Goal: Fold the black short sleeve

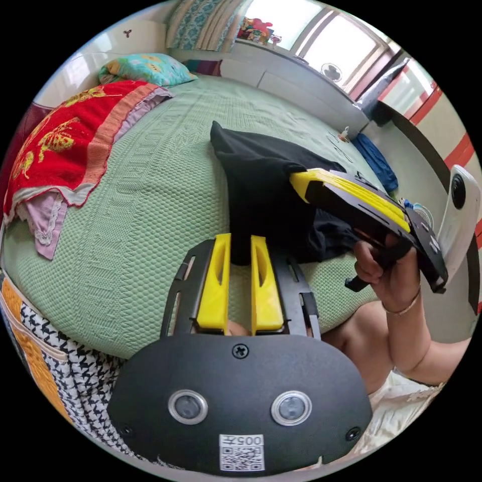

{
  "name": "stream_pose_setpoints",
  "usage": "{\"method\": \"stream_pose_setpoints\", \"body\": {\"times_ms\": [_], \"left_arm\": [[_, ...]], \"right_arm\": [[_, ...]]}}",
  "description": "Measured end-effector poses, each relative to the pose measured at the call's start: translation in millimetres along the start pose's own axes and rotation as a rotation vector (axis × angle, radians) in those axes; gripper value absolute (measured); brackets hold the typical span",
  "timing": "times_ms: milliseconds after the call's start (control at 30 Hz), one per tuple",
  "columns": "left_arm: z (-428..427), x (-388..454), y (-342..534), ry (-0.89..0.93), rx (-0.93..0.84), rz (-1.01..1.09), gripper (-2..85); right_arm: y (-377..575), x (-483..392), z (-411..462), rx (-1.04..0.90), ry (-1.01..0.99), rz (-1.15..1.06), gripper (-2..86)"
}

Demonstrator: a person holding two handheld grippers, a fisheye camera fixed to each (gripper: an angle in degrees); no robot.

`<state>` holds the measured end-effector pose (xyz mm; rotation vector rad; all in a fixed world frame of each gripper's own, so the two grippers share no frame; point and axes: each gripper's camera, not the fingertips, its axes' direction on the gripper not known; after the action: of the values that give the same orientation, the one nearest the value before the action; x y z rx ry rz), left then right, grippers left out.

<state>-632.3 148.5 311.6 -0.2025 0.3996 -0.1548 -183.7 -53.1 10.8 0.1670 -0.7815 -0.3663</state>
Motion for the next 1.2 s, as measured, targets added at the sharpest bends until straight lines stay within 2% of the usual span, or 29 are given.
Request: {"method": "stream_pose_setpoints", "body": {"times_ms": [100,300,433,533,600,700,867,1033,1100,1133,1200], "left_arm": [[6.2,10.0,-4.8,-0.025,-0.018,0.023,0.9],[-10.6,13.1,-1.4,0.025,0.076,0.004,0.0],[-14.5,16.1,1.3,0.06,0.081,0.022,0.5],[-15.8,21.6,6.4,-0.104,0.064,0.021,3.5],[-16.8,19.9,9.8,-0.148,0.076,-0.013,5.8],[-13.1,16.6,8.5,-0.018,0.094,-0.053,6.1],[3.1,38.8,-9.0,0.03,0.119,-0.046,6.4],[37.2,83.3,-36.0,0.096,0.057,-0.004,5.5],[50.3,98.8,-43.3,0.008,0.01,-0.015,4.7],[60.3,107.9,-47.4,-0.08,-0.038,-0.027,2.8],[67.0,120.8,-50.5,-0.131,-0.058,-0.018,1.0]], "right_arm": [[-3.2,3.3,1.6,0.005,0.002,-0.001,-1.4],[-8.5,13.4,-7.1,0.058,-0.005,0.012,-1.4],[-13.7,18.1,-9.4,0.09,-0.092,0.01,-1.3],[-19.4,12.1,12.4,-0.006,-0.161,-0.017,-1.1],[-21.8,6.4,35.7,-0.106,-0.203,-0.027,-0.5],[-21.9,-1.1,74.5,-0.289,-0.256,-0.029,3.4],[-29.1,-14.9,49.5,-0.275,-0.272,-0.199,8.5],[-19.9,-18.1,15.7,-0.186,-0.111,-0.339,6.9],[-18.8,-10.4,18.7,-0.201,-0.048,-0.342,4.3],[-19.3,-3.5,27.9,-0.263,-0.007,-0.318,1.7],[-19.0,9.4,47.1,-0.373,0.053,-0.237,-0.3]]}}
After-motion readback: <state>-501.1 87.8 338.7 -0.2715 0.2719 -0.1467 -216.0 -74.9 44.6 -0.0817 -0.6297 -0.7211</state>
